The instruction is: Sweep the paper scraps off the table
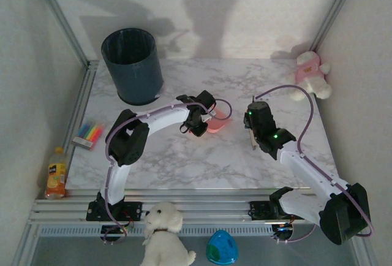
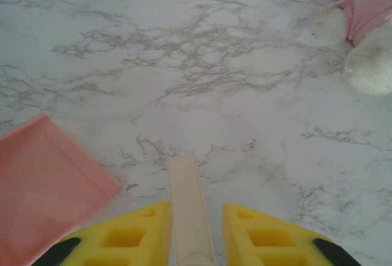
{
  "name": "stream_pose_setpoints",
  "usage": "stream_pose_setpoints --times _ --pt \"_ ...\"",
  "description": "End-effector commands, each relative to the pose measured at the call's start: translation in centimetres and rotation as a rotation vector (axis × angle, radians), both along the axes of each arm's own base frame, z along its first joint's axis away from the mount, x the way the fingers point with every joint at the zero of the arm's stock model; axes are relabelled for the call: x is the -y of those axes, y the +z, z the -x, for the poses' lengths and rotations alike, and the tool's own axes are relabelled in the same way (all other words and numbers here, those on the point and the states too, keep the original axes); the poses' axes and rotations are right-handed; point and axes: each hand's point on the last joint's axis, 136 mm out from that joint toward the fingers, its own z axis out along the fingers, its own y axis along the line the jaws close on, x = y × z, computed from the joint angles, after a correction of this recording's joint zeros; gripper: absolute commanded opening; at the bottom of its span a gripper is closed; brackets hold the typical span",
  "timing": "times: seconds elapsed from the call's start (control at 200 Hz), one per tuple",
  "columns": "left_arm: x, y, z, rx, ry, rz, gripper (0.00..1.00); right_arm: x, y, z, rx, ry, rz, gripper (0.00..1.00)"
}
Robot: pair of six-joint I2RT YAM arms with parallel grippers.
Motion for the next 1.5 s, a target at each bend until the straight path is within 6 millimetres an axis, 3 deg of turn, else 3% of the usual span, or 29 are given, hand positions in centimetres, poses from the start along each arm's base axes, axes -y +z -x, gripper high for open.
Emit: stream_pose_setpoints --times 0.0,0.451,1.046,1.492 --pt "0.4 -1.1 0.7 -0.031 -0.032 0.005 0.0 0.8 0.8 -0.1 0.036 -0.036 -0.004 0.0" --pt "0.0 -2.3 1.5 -0.062 -0.038 -0.013 0.0 0.7 0.6 -0.2 0.03 -0.035 -0.005 0.0" --pt "-0.6 -2.6 1.8 -0.068 -0.03 -0.031 0.27 0.8 0.7 -0.2 0.031 -0.037 -0.007 0.0" --pt "-1.0 -2.1 1.7 -0.057 -0.037 -0.053 0.4 0.9 0.8 -0.2 0.031 -0.039 -0.003 0.0"
